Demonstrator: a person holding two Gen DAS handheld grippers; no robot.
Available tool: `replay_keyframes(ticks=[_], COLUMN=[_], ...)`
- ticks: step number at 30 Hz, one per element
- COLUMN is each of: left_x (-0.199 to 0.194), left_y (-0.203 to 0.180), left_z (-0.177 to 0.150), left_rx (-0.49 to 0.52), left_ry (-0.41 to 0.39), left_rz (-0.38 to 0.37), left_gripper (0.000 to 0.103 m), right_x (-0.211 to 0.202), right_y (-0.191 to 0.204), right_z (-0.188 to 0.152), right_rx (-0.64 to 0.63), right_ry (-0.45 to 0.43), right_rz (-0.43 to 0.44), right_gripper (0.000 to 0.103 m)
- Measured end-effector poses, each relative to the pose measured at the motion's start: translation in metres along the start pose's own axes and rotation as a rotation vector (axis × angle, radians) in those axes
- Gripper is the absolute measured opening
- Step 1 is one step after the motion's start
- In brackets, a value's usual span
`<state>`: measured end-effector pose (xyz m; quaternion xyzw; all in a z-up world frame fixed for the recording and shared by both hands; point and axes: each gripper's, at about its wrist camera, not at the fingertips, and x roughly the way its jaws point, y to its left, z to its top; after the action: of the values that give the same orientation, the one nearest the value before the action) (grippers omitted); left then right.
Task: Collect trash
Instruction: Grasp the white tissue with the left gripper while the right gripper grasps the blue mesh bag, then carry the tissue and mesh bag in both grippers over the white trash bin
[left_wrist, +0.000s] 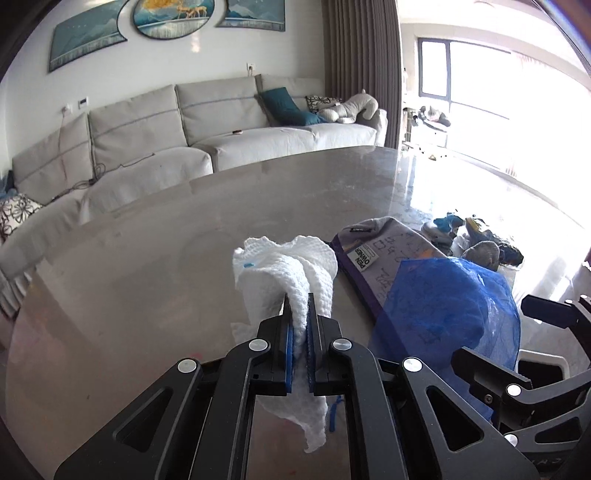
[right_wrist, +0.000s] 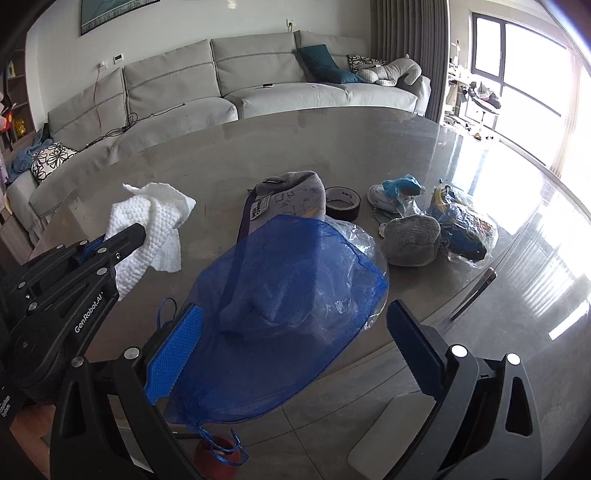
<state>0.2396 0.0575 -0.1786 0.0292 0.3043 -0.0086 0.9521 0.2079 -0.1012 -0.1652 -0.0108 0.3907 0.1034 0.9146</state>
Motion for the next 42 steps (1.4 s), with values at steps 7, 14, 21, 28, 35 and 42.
replay_keyframes(ticks=[7,14,21,28,35,42], left_x=[0.004,0.003,0.000,-0.020,-0.044,-0.076], left_y=[0.011,0.013,0.014,0.014,-0.012,-0.041], left_z=[0.001,-0.002,-0.003,-0.002,-0.003,-0.001], left_rx=[-0.029,-0.042,-0.049,-0.061,-0.014,0.042], left_ry=[0.020,0.016,-0.001,-0.081,-0.132,-0.183], left_rz=[0.003,0.000,-0.002,-0.003,-0.079,-0.199], left_gripper=[0.005,0.005,0.005,0.005,0.005,0.005], right_x=[0.015,0.017,-0.019,-0.065,-0.097,-0.120], right_y=[0.003,0.008,0.016,0.004,-0.007,-0.028], right_z=[-0.017,-0.027,-0.027,-0.015,-0.015,-0.023], right_rx=[0.070,0.107,0.009,0.012,-0.001,0.036], right_ry=[0.086,0.115,-0.004,-0.097,-0.167,-0.212], right_rz=[0.074,0.180,0.132,0.108,0.043,-0.042], right_gripper=[0.099,0.017,0.002,0.002,0.002,0.002])
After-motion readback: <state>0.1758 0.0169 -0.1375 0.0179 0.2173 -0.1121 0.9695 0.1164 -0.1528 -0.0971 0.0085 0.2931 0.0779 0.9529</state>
